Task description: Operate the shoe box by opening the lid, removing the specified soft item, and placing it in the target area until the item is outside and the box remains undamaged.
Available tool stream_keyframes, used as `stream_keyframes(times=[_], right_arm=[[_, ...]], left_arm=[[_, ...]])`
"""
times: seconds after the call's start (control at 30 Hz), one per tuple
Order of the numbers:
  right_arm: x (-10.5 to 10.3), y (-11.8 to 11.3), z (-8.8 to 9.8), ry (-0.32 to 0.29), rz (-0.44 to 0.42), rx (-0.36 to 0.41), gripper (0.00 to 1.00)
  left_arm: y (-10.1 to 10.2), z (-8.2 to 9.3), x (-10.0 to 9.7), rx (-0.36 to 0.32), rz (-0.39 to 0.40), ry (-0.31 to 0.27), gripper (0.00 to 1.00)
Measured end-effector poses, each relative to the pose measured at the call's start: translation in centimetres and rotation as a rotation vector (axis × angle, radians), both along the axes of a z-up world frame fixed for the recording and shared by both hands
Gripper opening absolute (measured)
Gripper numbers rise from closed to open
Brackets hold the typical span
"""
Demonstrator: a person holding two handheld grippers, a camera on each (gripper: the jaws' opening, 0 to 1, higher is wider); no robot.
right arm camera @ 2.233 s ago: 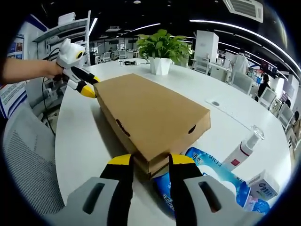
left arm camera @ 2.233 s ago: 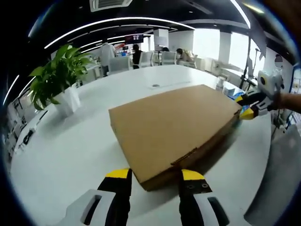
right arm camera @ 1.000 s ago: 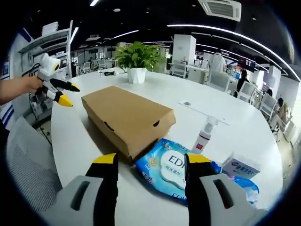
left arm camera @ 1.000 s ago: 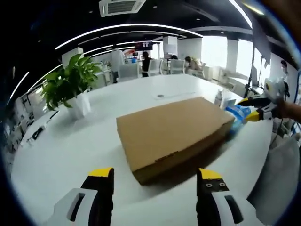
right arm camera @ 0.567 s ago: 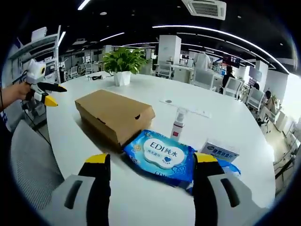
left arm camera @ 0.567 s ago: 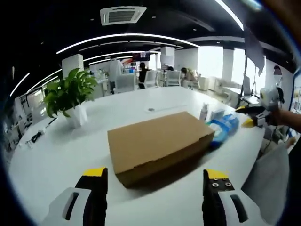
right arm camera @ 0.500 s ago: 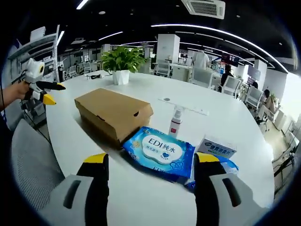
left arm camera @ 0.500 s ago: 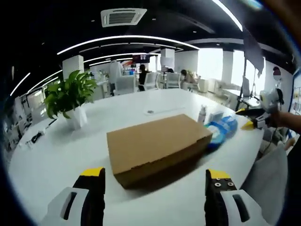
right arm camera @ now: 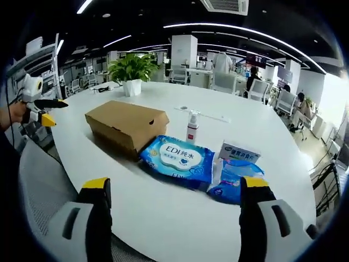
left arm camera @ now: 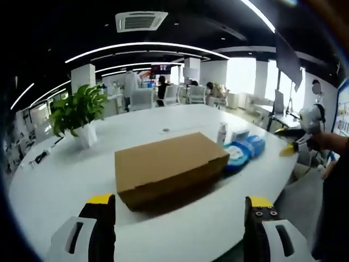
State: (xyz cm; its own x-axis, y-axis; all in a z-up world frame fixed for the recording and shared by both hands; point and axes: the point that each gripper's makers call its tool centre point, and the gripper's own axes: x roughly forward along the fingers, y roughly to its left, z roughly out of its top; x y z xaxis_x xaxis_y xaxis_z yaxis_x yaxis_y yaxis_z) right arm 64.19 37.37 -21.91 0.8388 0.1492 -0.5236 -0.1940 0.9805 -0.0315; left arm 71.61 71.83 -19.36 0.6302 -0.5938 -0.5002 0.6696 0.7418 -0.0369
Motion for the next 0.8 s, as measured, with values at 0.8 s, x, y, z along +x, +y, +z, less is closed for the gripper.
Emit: stream_keyframes(times=[0.8], right_arm=[[-2.2,-1.4,0.8,-0.030,-0.038,-0.033,0.96]], left_arm=[[1.2,-0.1,-0.5,-0.024,0.036,-0.038,1.00]])
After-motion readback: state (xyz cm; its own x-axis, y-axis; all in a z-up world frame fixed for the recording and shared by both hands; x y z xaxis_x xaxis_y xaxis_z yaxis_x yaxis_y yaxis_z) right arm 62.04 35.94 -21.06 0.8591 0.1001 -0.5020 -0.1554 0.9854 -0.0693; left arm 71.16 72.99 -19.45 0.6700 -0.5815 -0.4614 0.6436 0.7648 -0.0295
